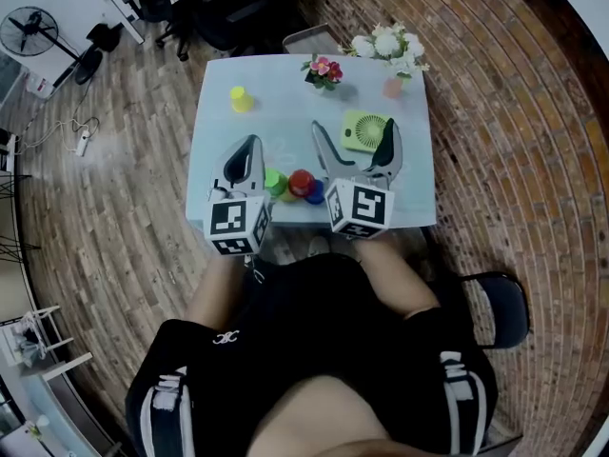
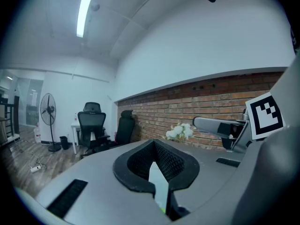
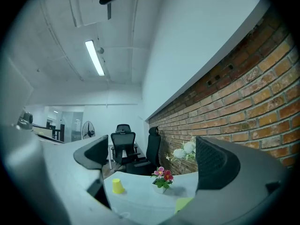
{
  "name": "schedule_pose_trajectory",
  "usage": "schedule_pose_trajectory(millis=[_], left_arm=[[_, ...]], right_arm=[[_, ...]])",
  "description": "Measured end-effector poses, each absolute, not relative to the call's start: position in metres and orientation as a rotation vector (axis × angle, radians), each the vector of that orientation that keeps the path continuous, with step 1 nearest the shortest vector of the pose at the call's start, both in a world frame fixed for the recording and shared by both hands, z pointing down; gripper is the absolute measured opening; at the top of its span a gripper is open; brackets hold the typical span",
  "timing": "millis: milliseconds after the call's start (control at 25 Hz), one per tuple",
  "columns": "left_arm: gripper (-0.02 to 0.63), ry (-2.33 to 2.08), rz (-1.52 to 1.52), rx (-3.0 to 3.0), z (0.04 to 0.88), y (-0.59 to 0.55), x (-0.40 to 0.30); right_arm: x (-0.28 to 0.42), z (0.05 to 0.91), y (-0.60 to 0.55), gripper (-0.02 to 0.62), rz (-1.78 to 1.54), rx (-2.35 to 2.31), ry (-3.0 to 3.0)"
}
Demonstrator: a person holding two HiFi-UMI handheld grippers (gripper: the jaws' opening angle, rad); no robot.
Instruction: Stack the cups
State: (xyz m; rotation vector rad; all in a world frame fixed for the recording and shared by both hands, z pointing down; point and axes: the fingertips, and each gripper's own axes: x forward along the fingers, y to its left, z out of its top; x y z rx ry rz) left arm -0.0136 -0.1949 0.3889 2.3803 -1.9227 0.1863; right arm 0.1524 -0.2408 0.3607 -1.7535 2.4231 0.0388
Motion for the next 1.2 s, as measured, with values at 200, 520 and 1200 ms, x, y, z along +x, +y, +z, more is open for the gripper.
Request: schedule_pose_trajectory(millis=[200, 520, 1200], left_arm=[[0.002, -1.941, 0.162, 2.379, 0.387, -0.192, -0.047], [0.002, -1.963, 0.154, 2.350, 0.381, -0.175, -0.152], [0.002, -1.929, 0.186, 2.298, 0.414, -0.156, -0.337]], right_arm=[[0.117, 0.357, -0.235, 0.552, -0.064, -1.754, 2.389], [0.014, 0.348, -0.226, 0.552, -0.163, -1.757, 2.350], [-0.183, 0.422, -0.279, 0.551, -0.147, -1.987, 2.308]])
